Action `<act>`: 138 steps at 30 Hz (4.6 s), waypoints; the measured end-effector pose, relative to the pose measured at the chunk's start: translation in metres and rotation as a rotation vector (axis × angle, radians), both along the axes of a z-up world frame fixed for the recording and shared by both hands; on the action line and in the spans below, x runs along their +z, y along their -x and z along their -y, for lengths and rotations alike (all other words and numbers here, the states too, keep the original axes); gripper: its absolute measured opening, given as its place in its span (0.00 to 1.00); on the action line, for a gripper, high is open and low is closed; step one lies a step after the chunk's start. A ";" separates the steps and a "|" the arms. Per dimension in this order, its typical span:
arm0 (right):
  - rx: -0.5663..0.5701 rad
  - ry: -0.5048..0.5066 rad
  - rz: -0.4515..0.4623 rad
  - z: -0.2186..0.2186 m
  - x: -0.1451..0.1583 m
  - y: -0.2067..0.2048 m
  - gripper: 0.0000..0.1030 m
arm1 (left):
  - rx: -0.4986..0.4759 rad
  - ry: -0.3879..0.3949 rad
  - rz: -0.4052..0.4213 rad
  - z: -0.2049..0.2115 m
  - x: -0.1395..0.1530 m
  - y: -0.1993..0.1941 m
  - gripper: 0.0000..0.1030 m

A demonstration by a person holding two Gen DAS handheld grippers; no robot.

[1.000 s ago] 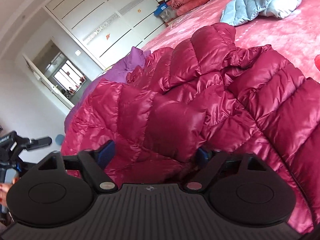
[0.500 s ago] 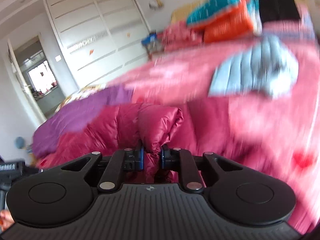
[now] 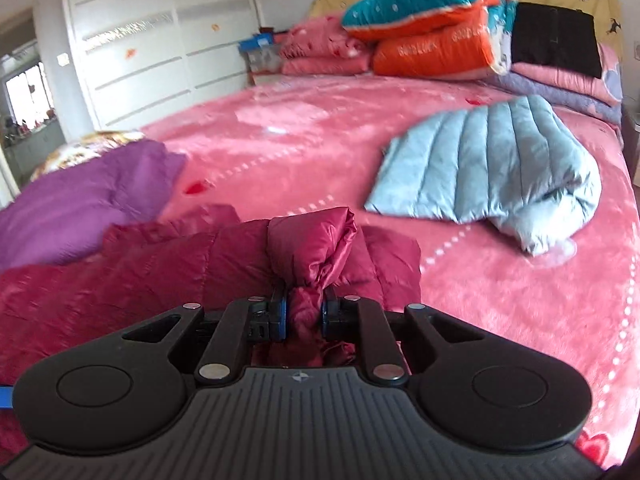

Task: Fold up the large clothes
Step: 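Open both grippers and release the jacket onto the bed, then move both grippers over the spread jacket toward its hem, then grasp the jacket hem with the right gripper while the left gripper grasps beside it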

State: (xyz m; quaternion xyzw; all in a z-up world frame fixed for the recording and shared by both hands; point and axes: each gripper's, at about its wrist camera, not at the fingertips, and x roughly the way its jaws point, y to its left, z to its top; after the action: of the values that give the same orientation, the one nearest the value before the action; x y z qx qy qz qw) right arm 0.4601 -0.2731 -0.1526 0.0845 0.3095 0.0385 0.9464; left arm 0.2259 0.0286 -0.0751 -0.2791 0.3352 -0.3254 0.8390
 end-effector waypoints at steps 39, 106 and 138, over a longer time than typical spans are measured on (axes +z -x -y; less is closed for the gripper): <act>0.124 0.164 0.030 -0.064 -0.054 -0.003 0.95 | 0.315 -0.569 0.128 -0.027 -0.034 -0.026 0.04; -0.395 -0.192 -0.073 0.132 -0.017 0.323 1.00 | 0.354 -0.600 0.003 -0.002 0.012 0.254 0.76; -0.152 -0.489 -0.267 0.139 -0.045 0.307 0.81 | 0.257 -0.302 -0.267 -0.029 -0.020 0.242 0.72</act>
State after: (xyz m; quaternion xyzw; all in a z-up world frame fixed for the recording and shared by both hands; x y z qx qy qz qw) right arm 0.1531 -0.4119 -0.1976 0.3377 0.4055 0.0295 0.8489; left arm -0.0162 0.0571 -0.0950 -0.2313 0.4498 -0.1221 0.8540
